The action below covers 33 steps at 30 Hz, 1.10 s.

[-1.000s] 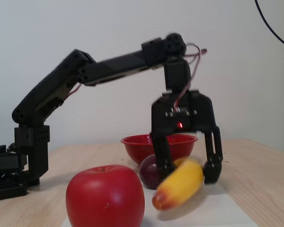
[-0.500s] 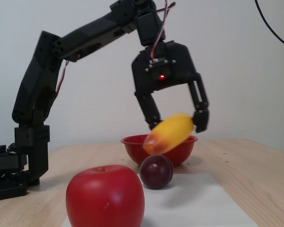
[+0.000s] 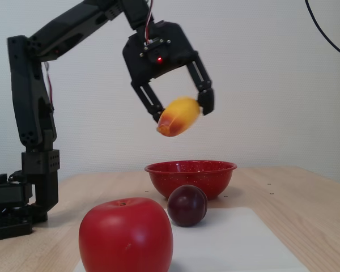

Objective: Grasp the banana and put it in the red bowl.

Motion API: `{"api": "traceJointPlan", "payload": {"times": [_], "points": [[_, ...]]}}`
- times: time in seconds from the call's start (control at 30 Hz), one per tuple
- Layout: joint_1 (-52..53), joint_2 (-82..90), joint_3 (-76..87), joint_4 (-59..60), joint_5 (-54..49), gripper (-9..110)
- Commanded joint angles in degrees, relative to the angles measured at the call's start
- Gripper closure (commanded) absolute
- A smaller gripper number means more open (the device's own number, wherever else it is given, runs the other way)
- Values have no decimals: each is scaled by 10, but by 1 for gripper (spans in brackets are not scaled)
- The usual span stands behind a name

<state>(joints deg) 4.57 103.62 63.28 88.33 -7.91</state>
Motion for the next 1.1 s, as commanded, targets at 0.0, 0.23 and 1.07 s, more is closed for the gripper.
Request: {"api": "traceJointPlan", "payload": {"times": [0.0,0.23,1.07], "points": [[32,109,-11,-47,-3,101],[145,123,-21,-53,-46,101],[311,-96,8,-298,-35,101]]}}
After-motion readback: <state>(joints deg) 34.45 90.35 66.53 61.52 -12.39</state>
